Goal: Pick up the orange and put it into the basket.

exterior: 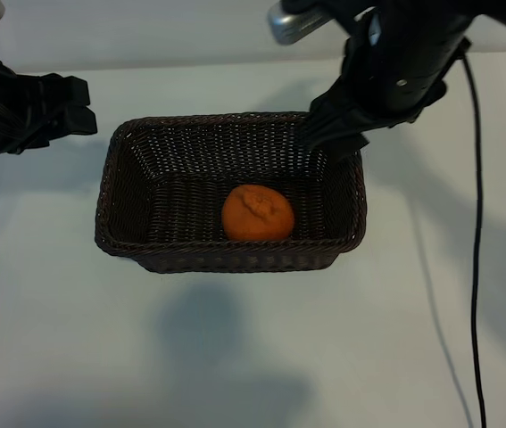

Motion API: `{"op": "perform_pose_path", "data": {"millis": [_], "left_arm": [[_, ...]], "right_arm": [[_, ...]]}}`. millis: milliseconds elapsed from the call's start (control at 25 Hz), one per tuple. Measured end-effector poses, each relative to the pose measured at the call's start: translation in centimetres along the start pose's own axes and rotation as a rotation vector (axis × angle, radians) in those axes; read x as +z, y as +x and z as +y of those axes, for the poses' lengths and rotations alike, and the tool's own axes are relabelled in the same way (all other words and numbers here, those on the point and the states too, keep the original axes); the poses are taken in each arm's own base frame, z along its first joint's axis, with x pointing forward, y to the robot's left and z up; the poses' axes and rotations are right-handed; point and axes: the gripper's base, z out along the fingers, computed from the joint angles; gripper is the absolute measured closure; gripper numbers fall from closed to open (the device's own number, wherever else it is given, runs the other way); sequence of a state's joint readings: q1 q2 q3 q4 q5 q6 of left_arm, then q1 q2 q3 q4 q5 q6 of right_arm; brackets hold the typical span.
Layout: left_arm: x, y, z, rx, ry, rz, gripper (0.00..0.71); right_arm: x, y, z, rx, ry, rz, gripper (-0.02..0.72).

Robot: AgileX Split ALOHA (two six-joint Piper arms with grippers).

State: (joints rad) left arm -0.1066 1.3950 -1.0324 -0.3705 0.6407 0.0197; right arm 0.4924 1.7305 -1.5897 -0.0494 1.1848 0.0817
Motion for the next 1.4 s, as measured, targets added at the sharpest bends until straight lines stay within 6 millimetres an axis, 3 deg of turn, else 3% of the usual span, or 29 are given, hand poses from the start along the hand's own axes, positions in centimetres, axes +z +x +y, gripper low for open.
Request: {"op": "perform_pose_path", "data": {"millis": [440,1000,1400], "left_arm": [[0.0,0.0,0.0,0.001,0.000,0.002,0.122],[0.0,0.0,0.0,0.000,0.001,0.003,0.122],[0.0,0.1,0.0,0.005,0.000,0.006,0.122]], "right_arm": [[0.2,-0.1,0.0,0.024,-0.052,-0.007,0.102],[2.5,-0.3,0.2,0.018,-0.056,0.058,0.110],[2.6,0.0,0.2,0.004,-0.052,0.098,0.130]]}}
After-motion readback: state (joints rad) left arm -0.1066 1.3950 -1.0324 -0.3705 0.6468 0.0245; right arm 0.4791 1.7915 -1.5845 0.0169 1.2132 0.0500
